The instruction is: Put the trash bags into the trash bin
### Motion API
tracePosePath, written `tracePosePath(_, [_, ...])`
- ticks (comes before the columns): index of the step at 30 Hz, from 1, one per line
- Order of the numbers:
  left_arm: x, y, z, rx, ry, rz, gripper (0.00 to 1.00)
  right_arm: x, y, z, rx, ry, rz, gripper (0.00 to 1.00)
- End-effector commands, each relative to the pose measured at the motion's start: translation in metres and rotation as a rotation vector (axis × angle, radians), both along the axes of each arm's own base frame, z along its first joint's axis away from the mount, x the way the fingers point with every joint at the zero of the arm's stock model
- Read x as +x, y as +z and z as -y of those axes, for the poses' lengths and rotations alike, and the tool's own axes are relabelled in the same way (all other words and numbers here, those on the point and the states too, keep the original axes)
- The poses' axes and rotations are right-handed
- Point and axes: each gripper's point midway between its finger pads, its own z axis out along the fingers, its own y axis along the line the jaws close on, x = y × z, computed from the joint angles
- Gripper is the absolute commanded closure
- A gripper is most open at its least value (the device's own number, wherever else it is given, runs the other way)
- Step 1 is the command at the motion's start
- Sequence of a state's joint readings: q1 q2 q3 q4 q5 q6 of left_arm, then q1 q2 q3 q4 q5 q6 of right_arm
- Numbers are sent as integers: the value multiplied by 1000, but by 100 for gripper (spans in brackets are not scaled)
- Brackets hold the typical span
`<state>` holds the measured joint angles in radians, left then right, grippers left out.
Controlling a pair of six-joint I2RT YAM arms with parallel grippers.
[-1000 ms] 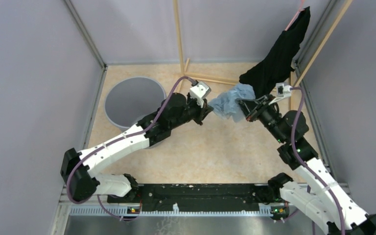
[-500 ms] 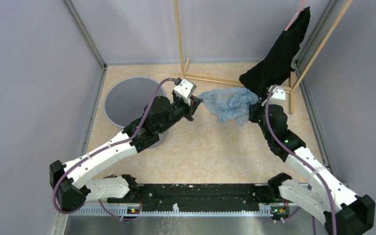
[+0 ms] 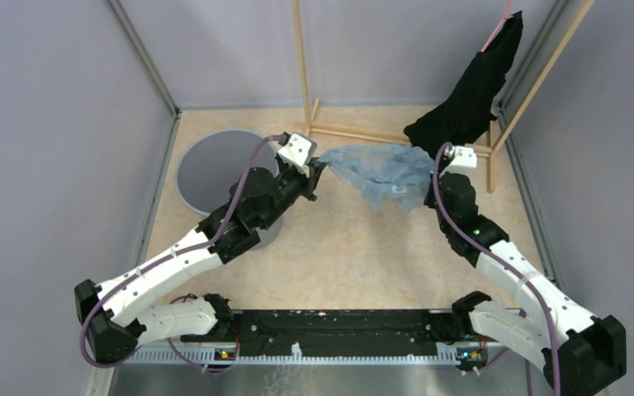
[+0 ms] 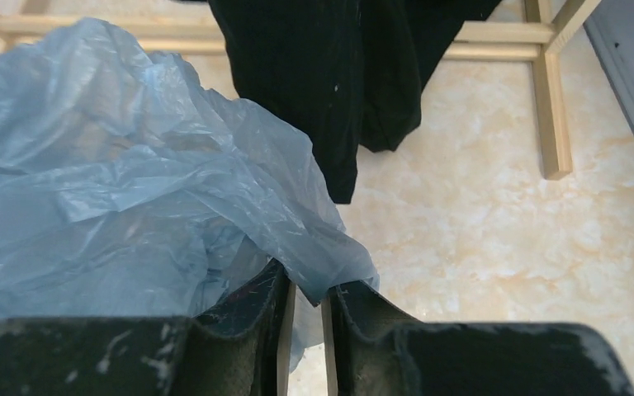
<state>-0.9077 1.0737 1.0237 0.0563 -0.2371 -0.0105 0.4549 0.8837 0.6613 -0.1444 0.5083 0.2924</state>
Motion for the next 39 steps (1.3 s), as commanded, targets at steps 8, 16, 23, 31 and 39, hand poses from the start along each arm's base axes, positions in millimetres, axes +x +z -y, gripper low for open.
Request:
tracePosePath(8, [2,25,-12,-57,47,80,100,-9,43,-40,65,260,41,50])
tracePosePath(16, [1,19,0,-37,1,59,100,-23,62,-57,116,380,76,11])
tracePosePath(23, [-20,7,44,0,-247,20,100,-41,101,-129,489,680,144,3])
tracePosePath(31, [-45,-59,110,26,-532,-278,100,-35,71,-48,365,218,33,4])
tracePosePath(39, [-94,-130,161,158,-701,-472,39,-80,21,-23,366,161,-41,2])
